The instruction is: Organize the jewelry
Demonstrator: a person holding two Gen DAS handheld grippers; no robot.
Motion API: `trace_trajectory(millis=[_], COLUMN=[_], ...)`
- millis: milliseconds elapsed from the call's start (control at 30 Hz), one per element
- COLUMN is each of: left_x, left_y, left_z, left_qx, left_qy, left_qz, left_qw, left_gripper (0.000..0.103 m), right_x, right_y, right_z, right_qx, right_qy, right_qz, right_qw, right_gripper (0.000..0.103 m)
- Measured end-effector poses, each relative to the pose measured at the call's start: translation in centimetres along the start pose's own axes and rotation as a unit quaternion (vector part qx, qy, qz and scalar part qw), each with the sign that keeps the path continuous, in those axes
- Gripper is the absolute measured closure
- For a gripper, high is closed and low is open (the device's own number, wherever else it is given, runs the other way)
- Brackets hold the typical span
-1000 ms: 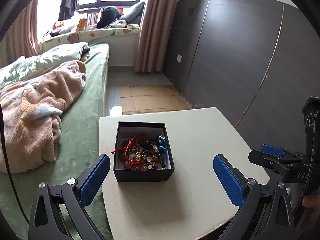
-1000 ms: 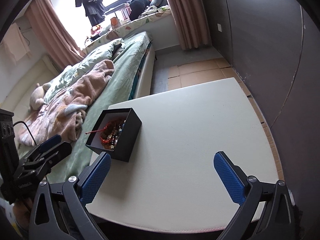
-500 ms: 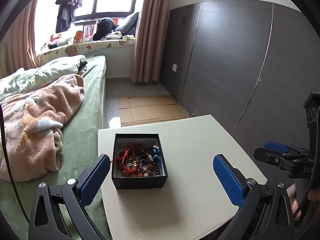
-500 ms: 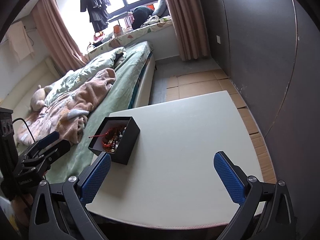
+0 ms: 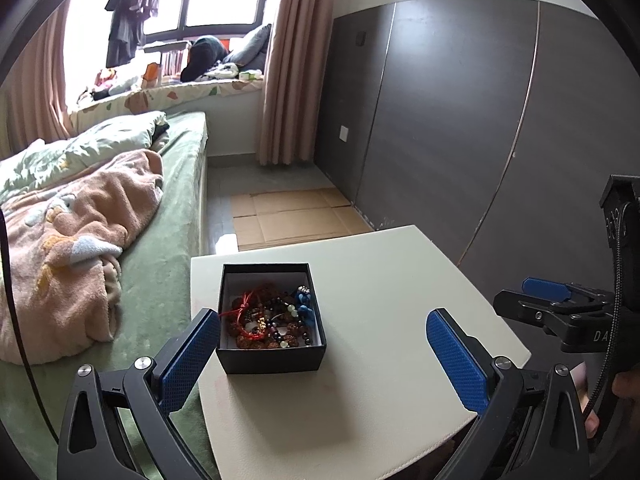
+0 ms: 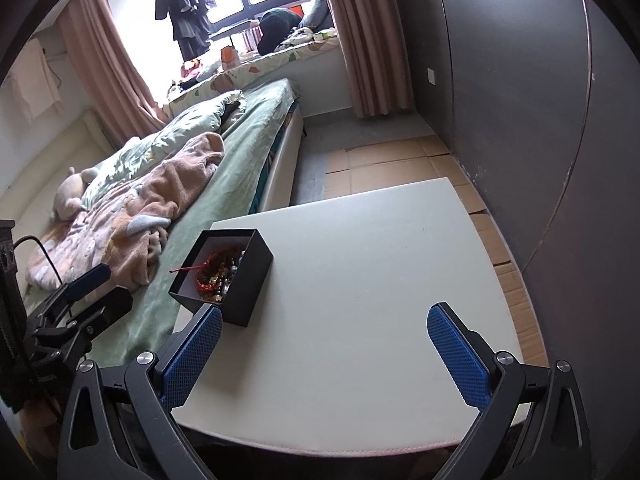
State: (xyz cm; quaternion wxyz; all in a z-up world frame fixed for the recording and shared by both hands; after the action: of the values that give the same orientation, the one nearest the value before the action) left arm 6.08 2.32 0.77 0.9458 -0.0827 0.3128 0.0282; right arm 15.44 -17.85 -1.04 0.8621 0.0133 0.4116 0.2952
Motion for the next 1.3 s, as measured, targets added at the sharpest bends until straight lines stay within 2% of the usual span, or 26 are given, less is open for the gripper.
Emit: trace_trajectory(millis=[1300], left_x=[0.8], left_y=[-0.5], left_z=[-0.5], left_qx=[0.013], left_qy=[0.009], left_qz=[0.022], left_qw=[0.9996], left_gripper=[0.000], right_x=[-1.1], right_y=[-0.6], right_z=[0.3], right_qx=[-0.005], right_qy=[-0.011], right_qz=[-0.014], right_qw=[1.000], right_gripper=[0.000])
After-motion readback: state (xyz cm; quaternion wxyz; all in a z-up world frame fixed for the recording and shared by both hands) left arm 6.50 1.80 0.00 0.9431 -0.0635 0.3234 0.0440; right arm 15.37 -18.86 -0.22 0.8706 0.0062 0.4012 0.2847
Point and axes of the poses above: each gripper's, at about its wrist camera, not at the fingertips, and x roughly the way its jaws point, y to its left, z to its top, the point moved 4 cm from there along x, roughly the way its jaws point, and after that the axes turned 1 degree about -z, right-handed, at the moved point
